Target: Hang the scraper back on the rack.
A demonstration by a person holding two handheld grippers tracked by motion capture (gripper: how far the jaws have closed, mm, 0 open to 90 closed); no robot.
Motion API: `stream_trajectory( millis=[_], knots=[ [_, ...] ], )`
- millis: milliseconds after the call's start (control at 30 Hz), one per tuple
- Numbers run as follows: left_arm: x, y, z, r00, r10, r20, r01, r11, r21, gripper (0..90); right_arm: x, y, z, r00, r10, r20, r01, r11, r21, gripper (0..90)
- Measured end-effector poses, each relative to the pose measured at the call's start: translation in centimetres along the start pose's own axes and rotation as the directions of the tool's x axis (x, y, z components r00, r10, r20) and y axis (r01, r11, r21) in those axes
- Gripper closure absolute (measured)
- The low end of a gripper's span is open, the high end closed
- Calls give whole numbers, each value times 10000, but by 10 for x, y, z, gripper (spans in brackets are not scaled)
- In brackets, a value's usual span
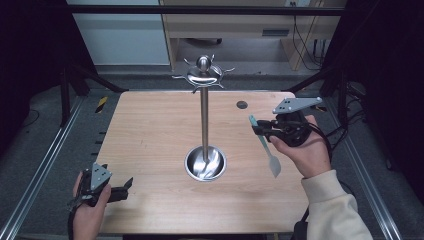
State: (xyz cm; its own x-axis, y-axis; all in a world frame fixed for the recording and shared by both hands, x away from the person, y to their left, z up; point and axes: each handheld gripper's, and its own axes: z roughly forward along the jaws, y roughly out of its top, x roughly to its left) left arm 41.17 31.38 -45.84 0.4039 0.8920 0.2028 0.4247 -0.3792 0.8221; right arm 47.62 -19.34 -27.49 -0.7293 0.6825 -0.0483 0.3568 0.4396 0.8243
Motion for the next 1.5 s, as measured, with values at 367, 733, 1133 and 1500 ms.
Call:
stream_trajectory(
  millis=[367,733,1133,1500],
  knots=[
    [-1,0,1,10000,40,81,-41,9999,96,31,2,12,-6,9996,282,21,-278,9939,-1069,743],
    [-1,0,1,9999,64,81,-65,9999,95,31,10,20,-19,9995,315,66,-296,9799,-1973,742],
    [-1,0,1,10000,63,66,-64,9999,91,30,18,27,-27,9986,464,249,-380,9623,-2693,742],
    [-1,0,2,9999,102,118,-104,9999,123,30,28,37,-28,9998,212,50,-188,9569,-2897,742]
  ],
)
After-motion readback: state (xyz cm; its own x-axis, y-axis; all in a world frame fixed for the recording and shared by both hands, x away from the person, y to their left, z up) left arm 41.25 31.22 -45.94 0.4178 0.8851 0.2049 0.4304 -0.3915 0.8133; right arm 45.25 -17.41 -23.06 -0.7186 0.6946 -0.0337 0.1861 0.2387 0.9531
